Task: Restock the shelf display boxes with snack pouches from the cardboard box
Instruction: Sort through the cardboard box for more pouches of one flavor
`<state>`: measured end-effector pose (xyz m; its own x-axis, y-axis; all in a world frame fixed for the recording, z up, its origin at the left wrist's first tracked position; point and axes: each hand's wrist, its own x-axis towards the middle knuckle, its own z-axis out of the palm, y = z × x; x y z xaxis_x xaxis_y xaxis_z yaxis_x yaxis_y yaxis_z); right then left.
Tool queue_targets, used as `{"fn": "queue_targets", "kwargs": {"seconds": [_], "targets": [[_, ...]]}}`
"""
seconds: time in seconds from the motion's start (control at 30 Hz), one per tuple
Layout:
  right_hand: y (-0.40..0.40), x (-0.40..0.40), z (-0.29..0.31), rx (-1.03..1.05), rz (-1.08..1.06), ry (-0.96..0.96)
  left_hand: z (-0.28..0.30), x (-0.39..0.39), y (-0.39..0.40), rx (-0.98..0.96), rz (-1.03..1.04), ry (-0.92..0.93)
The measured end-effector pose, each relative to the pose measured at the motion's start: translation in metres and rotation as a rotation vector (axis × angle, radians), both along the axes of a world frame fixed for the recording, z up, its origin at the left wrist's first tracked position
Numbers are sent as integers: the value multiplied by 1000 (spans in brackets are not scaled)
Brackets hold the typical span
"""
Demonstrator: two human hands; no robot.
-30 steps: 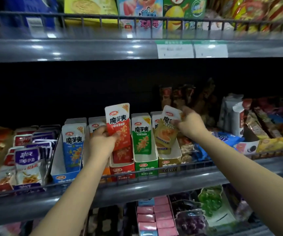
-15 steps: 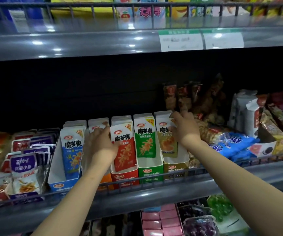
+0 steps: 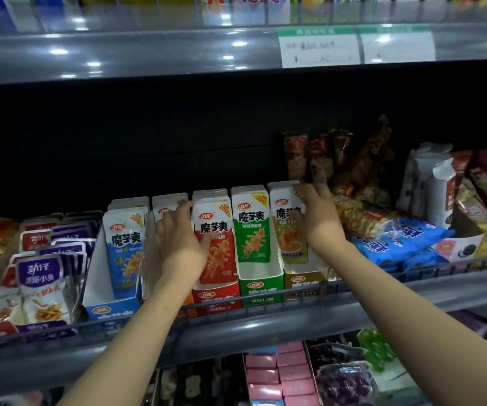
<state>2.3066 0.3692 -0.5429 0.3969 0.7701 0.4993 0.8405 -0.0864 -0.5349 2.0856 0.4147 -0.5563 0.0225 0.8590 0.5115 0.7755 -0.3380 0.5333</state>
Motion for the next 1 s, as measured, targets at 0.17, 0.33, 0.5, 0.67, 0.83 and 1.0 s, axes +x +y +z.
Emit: {"fn": "queue_targets", "kwargs": {"seconds": [0.17,0.33,0.5,0.67,0.83,1.0], "targets": [[-35,-12,-11,163,58,-100,-12,-3,-41,115,-110,-52],[-103,-42,-37,184,116,-143,-38,-3,-108,100,-270,-68],[-186,-65,-96,155,80,-122,-86,-8,-178,-6,-342,-90],[-263,-74,-177,-127,16,-70,-162,-12,-242,-312,-415,-130],[-307,-62,-235,-471,-7,-86,-237,-13,-271,-592,-435,40],[-323,-60,-266,-639,25,6,-295,-13,-268,-813,-455,172]]}}
